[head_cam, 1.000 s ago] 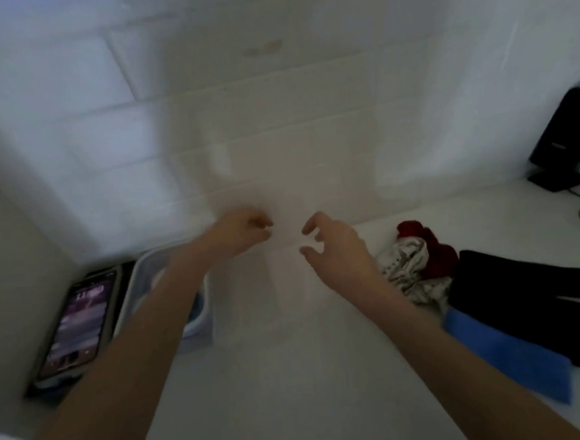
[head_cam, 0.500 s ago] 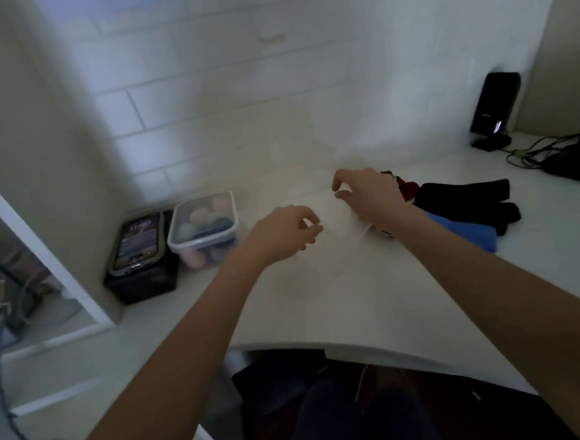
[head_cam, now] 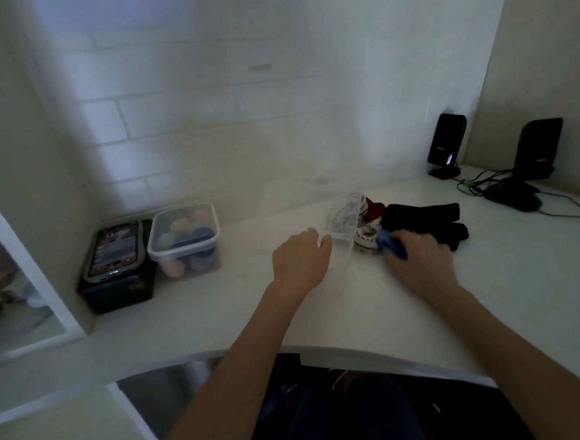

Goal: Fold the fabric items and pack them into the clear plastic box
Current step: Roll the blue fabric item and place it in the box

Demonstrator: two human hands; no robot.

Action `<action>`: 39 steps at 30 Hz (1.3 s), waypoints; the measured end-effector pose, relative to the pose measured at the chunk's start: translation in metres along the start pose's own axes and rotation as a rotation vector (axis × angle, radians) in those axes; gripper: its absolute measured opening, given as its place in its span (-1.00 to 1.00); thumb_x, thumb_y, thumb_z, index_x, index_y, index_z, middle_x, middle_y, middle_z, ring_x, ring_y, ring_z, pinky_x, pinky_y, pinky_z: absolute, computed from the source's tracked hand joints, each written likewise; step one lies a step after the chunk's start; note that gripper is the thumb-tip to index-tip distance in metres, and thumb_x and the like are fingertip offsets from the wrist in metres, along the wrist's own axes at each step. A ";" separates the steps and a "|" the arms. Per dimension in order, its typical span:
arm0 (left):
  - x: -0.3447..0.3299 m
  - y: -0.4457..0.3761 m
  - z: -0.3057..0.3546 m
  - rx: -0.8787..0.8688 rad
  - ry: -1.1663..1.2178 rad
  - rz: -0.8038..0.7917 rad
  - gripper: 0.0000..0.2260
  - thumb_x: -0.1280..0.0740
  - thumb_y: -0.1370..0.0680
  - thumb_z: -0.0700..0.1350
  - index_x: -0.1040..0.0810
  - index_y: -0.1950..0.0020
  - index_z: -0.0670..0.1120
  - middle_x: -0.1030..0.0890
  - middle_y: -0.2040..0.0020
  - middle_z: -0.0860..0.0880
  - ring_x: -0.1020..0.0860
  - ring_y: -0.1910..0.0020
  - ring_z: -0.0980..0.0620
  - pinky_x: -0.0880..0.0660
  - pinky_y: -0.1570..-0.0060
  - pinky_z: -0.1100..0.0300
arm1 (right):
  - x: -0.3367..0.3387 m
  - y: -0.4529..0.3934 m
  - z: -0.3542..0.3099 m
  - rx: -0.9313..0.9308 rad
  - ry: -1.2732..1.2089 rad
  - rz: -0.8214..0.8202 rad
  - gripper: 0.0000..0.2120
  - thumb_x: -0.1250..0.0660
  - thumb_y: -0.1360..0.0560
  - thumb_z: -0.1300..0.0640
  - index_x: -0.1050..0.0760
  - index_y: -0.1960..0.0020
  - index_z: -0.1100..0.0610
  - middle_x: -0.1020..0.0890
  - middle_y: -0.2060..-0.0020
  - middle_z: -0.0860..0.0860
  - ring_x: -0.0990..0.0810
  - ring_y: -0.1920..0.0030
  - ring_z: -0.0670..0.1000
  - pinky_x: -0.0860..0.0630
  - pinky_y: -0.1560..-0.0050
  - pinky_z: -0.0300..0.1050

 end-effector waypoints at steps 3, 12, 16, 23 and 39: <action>-0.009 -0.005 0.012 0.019 -0.068 -0.063 -0.46 0.04 -0.62 0.13 -0.17 -0.49 -0.17 -0.49 -0.32 -0.18 -0.45 -0.28 -0.15 -0.39 -0.19 0.04 | -0.012 0.000 0.004 -0.013 0.076 -0.067 -0.53 -0.29 -0.45 -0.13 -0.41 -0.32 -0.01 -0.55 -0.21 0.03 -0.43 -0.23 0.10 -0.29 -0.20 0.01; -0.008 0.020 0.054 -0.350 0.191 0.226 -0.69 -0.14 -0.44 0.10 -0.54 0.19 -0.10 -0.61 0.24 -0.04 -0.57 0.29 -0.03 -0.50 0.24 0.11 | 0.005 -0.013 0.007 0.000 0.006 0.166 -0.78 -0.20 -0.56 0.15 -0.51 -0.16 0.10 -0.63 -0.02 0.10 -0.56 -0.04 0.15 -0.46 -0.02 0.06; -0.020 0.021 0.078 -0.522 0.055 0.238 -0.74 -0.16 -0.49 0.00 -0.49 0.31 -0.08 -0.56 0.39 -0.04 -0.50 0.48 -0.05 -0.41 0.48 0.21 | 0.049 -0.008 0.007 -0.066 -0.654 0.440 -0.83 -0.19 -0.59 0.21 -0.48 -0.13 0.19 -0.57 0.14 0.04 -0.51 0.16 -0.16 -0.39 0.12 -0.41; -0.022 0.005 0.104 -0.382 0.216 0.060 -0.77 -0.16 -0.57 -0.10 -0.55 0.12 -0.19 -0.61 0.13 -0.18 -0.55 0.14 -0.14 -0.38 0.17 0.14 | 0.077 -0.061 -0.066 0.115 -1.052 0.161 -0.94 -0.27 -0.54 0.23 -0.43 -0.01 0.14 -0.54 0.22 -0.06 -0.51 0.28 -0.24 -0.48 0.21 -0.35; -0.010 -0.116 -0.021 0.163 1.284 -0.358 -0.80 -0.13 -0.57 -0.32 -0.54 -0.02 -0.23 -0.67 0.18 -0.03 -0.65 0.29 0.16 -0.59 0.27 0.31 | 0.018 -0.082 -0.146 0.605 -0.853 -0.337 -0.82 -0.39 -0.37 0.44 -0.51 0.07 0.27 -0.65 0.14 0.04 -0.61 0.09 -0.12 -0.54 0.03 -0.22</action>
Point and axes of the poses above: each hand's wrist, its own y-axis away from the middle knuckle, its own x-axis out of the back of the hand, z = x × y, the point moved 8 cm from there along -y, towards the middle knuckle
